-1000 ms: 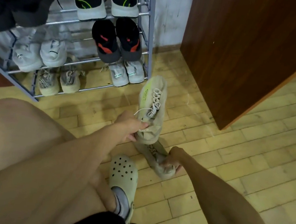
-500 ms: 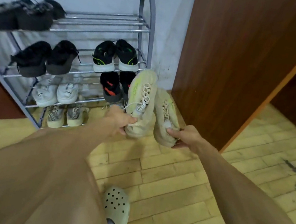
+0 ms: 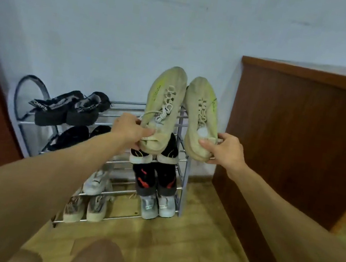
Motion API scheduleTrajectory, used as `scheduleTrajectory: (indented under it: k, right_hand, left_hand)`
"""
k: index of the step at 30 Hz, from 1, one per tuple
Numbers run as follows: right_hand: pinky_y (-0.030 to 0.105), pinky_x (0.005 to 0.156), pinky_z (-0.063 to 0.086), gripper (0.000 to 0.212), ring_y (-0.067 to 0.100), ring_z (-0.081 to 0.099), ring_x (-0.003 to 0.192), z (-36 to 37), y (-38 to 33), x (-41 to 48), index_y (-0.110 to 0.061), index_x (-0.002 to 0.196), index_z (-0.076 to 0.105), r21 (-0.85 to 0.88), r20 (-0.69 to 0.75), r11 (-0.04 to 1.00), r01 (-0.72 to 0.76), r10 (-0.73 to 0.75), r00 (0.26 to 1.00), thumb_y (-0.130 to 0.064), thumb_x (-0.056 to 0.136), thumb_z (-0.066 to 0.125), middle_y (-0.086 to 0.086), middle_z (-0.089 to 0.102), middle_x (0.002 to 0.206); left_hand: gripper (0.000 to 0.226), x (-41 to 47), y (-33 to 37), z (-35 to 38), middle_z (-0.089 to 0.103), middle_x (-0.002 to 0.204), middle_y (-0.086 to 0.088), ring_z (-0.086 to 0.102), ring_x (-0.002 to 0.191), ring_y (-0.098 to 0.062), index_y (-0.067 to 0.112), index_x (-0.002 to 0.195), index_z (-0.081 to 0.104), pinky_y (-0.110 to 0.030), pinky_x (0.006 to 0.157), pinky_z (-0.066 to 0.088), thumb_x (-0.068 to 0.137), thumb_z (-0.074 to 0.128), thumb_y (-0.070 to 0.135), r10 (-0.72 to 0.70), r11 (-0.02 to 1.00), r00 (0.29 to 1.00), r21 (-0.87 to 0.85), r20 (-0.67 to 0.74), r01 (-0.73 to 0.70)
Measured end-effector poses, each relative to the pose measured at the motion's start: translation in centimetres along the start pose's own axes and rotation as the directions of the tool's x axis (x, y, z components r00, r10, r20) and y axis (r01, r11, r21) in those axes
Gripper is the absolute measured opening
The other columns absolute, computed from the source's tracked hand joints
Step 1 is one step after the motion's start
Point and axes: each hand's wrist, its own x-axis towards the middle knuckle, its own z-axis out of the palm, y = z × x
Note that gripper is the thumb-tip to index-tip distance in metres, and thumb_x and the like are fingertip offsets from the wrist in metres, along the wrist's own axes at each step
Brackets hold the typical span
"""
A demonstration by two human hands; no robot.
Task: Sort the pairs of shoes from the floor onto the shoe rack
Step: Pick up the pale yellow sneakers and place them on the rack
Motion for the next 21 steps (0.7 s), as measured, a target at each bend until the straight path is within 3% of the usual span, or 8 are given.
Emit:
scheduleTrajectory:
  k: [6,9,11,15,19,21]
  right_hand:
    - [0.034,0.059,0.062,0.032,0.020,0.072,0.075,3.6,-4.9,6.7,-0.007,0.097,0.067,-0.035,0.060,0.999,0.002,0.000,0.998,-0.027,0.075,0.082,0.009,0.072,0.095]
    - [0.040,0.063,0.063,0.037,0.025,0.074,0.073,5.5,-5.5,9.9,-0.001,0.099,0.070,-0.054,0.085,0.998,-0.028,0.032,0.996,-0.027,0.076,0.081,0.015,0.073,0.095]
    - [0.042,0.065,0.063,0.037,0.030,0.074,0.070,6.7,-5.5,11.6,0.000,0.096,0.069,-0.093,0.080,0.995,-0.035,0.042,0.996,-0.029,0.077,0.080,0.016,0.073,0.093]
    - [0.042,0.064,0.062,0.038,0.033,0.073,0.066,8.8,-5.2,14.4,0.000,0.096,0.070,-0.150,0.079,0.988,-0.039,0.051,0.996,-0.031,0.078,0.079,0.016,0.072,0.095]
    - [0.043,0.065,0.062,0.040,0.031,0.073,0.064,10.2,-4.2,15.3,-0.003,0.094,0.072,-0.281,0.087,0.960,-0.006,0.032,0.996,-0.039,0.078,0.076,0.012,0.073,0.089]
    - [0.044,0.064,0.062,0.043,0.029,0.073,0.061,10.3,-3.6,15.5,-0.005,0.090,0.072,-0.343,0.078,0.939,0.000,0.029,0.997,-0.046,0.078,0.073,0.012,0.074,0.083]
  left_hand:
    - [0.039,6.5,0.5,-2.5,0.067,0.112,-0.020,0.067,0.093,-0.033,-0.007,0.115,0.061,-0.048,0.071,0.059,0.083,0.072,0.014,-0.110,0.972,0.993,-0.212,-0.049,0.097]
    - [0.041,9.7,0.3,-3.1,0.067,0.112,-0.022,0.069,0.088,-0.034,-0.006,0.116,0.059,-0.048,0.069,0.060,0.083,0.072,0.015,-0.151,0.947,0.987,-0.296,-0.062,0.126]
    - [0.041,11.7,0.2,-3.2,0.068,0.108,-0.021,0.068,0.079,-0.030,-0.007,0.115,0.059,-0.043,0.057,0.061,0.083,0.072,0.014,-0.155,0.939,0.986,-0.319,-0.064,0.127]
    - [0.045,15.0,-0.2,-2.9,0.067,0.108,-0.021,0.067,0.073,-0.028,-0.008,0.114,0.059,-0.038,0.042,0.057,0.080,0.076,0.015,-0.165,0.958,0.985,-0.246,-0.044,0.150]
    - [0.046,16.5,-1.1,-2.0,0.065,0.116,-0.022,0.067,0.083,-0.033,-0.005,0.119,0.055,-0.043,0.058,0.059,0.082,0.073,0.015,-0.209,0.961,0.978,-0.183,0.013,0.208]
    - [0.044,16.5,-1.5,-1.7,0.064,0.112,-0.020,0.066,0.083,-0.032,-0.004,0.119,0.053,-0.039,0.057,0.057,0.085,0.070,0.019,-0.207,0.974,0.978,-0.095,0.014,0.207]
